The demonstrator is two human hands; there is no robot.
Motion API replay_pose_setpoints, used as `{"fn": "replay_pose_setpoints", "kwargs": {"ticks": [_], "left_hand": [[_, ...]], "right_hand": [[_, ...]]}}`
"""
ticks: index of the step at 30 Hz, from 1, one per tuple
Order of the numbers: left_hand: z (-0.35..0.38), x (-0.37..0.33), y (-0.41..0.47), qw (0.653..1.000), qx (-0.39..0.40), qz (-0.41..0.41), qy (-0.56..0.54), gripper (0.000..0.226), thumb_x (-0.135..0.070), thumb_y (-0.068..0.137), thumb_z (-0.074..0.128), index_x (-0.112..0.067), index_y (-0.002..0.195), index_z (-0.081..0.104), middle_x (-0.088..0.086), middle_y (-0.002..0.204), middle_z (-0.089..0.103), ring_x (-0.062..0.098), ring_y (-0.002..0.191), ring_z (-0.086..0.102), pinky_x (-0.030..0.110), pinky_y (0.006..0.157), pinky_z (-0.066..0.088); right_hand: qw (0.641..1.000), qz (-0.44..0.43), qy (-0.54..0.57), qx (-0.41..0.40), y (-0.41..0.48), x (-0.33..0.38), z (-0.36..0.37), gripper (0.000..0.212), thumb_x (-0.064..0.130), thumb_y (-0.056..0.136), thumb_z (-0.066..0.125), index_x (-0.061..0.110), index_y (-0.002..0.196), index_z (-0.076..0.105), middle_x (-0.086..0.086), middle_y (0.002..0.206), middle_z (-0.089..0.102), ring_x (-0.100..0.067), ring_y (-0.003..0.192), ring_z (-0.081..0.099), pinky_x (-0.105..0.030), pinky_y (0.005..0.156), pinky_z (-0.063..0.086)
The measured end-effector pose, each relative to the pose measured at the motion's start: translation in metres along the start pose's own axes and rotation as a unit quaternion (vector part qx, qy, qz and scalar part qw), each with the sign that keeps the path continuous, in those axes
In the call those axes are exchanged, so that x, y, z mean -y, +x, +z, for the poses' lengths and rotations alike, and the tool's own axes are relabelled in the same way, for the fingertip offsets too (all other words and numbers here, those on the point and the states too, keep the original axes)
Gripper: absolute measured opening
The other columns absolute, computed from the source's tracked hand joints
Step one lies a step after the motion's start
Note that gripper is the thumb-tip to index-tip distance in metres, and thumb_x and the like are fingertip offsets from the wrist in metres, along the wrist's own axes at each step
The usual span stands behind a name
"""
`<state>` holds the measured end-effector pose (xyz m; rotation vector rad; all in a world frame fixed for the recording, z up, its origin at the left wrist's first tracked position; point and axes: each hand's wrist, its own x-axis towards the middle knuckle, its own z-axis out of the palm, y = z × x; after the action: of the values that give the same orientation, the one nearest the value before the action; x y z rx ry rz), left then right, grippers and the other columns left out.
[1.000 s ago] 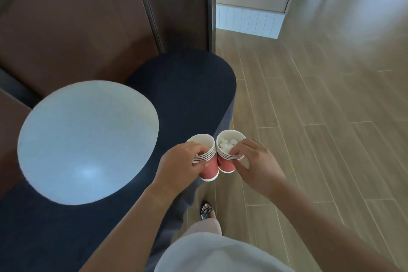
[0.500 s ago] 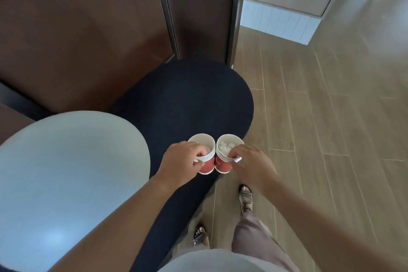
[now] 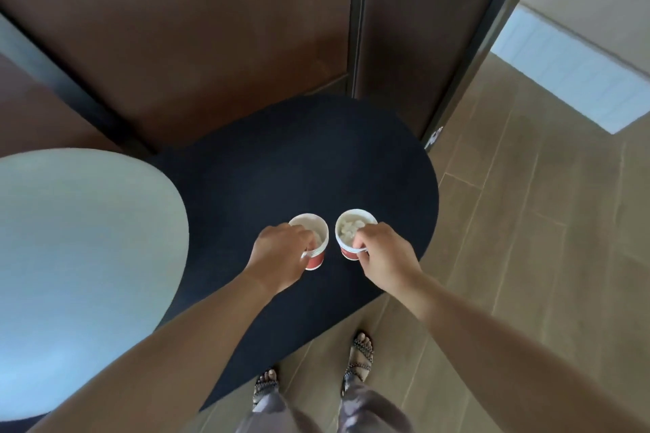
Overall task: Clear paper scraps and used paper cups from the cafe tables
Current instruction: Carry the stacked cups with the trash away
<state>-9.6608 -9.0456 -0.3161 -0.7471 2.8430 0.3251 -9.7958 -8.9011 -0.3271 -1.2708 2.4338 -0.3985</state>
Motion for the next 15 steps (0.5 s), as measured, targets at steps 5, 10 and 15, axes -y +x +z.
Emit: {"fn": "replay_pose_setpoints", "kwargs": {"ticks": [5,10,15], "left_hand": [[0.025,-0.004,0.032,0.996,0.040,-0.019,0.081,0.022,-0.020,0.087,0.055,-0.027,0.108,0.057,-0.008,0.104,0.064,0.018,0.094,0.059,0.027,0.077,0.040],[0.044,-0.004,0.047,0.994,0.054,-0.041,0.090,0.027,-0.014,0.083,0.060,-0.028,0.106,0.055,-0.008,0.102,0.064,0.018,0.094,0.058,0.027,0.075,0.036],[0.053,-0.007,0.050,0.995,0.034,-0.063,0.070,0.026,-0.012,0.083,0.059,-0.029,0.103,0.055,-0.008,0.098,0.063,0.017,0.090,0.056,0.027,0.070,0.033]], "right_hand": [[0.999,-0.018,-0.010,0.038,0.034,-0.020,0.014,0.011,0.013,0.082,0.056,0.017,0.093,0.059,-0.004,0.099,0.058,-0.022,0.087,0.058,-0.029,0.064,0.045],[0.997,-0.058,-0.027,0.043,0.052,-0.027,0.029,0.014,0.006,0.079,0.056,0.013,0.091,0.060,-0.004,0.097,0.060,-0.024,0.088,0.057,-0.029,0.061,0.040],[0.996,-0.076,-0.024,0.041,0.056,-0.034,0.037,0.016,0.004,0.077,0.059,0.012,0.091,0.061,-0.004,0.096,0.060,-0.025,0.086,0.057,-0.029,0.060,0.038]]}}
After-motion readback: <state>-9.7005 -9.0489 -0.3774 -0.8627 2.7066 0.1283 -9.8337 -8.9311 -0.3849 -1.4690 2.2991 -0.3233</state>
